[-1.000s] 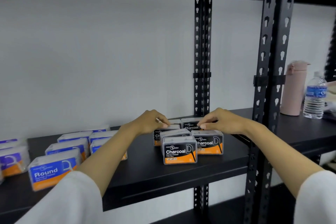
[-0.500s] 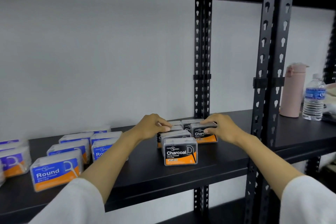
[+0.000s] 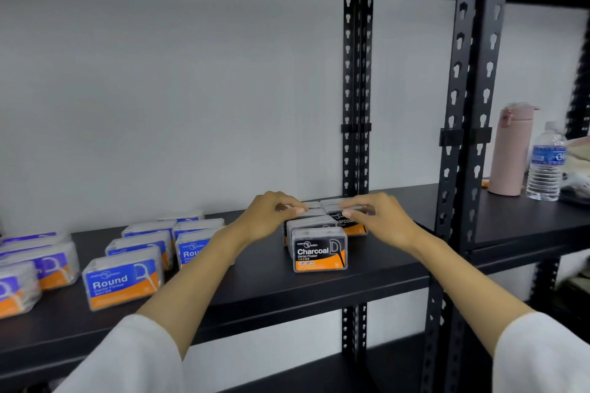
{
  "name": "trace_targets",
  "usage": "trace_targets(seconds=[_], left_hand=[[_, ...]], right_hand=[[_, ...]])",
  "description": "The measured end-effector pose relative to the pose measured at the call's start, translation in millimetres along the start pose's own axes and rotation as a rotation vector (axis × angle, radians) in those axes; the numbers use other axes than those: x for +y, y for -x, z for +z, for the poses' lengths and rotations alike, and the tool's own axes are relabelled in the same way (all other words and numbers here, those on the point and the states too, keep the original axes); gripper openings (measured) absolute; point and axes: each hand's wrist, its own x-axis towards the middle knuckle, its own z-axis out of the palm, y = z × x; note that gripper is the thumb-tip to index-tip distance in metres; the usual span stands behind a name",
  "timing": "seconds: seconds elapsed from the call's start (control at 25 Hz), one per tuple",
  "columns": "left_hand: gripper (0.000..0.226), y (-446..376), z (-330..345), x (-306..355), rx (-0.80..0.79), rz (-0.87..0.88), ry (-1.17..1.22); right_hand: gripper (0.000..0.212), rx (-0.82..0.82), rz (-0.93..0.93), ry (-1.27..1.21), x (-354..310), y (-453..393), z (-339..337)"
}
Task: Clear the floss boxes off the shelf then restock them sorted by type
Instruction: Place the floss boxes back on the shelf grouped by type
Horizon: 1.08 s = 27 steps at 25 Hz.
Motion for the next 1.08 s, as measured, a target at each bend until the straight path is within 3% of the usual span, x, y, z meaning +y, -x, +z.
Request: trace_targets(seconds=[0.24,0.56,0.96,1.08], left_hand=[[0.023,24,5,7,-0.086,0.002,-0.066],[0.015,31,9,-4,0.023,-0.012,-0.07],[0.036,31,31,-11,0.222,0.097,-0.316],[0.058,19,28,-9,0.168,0.06,-0.239]], right_hand=[[0.038,-0.137,-0.05,-0.047,-20,33,22],[0.037,-0.066,0.061,0.136,19,40,-22],[0.046,0.035,0.044,0.266,35,7,3],[0.07,-0.037,0.035,0.181,32,-4,-2]])
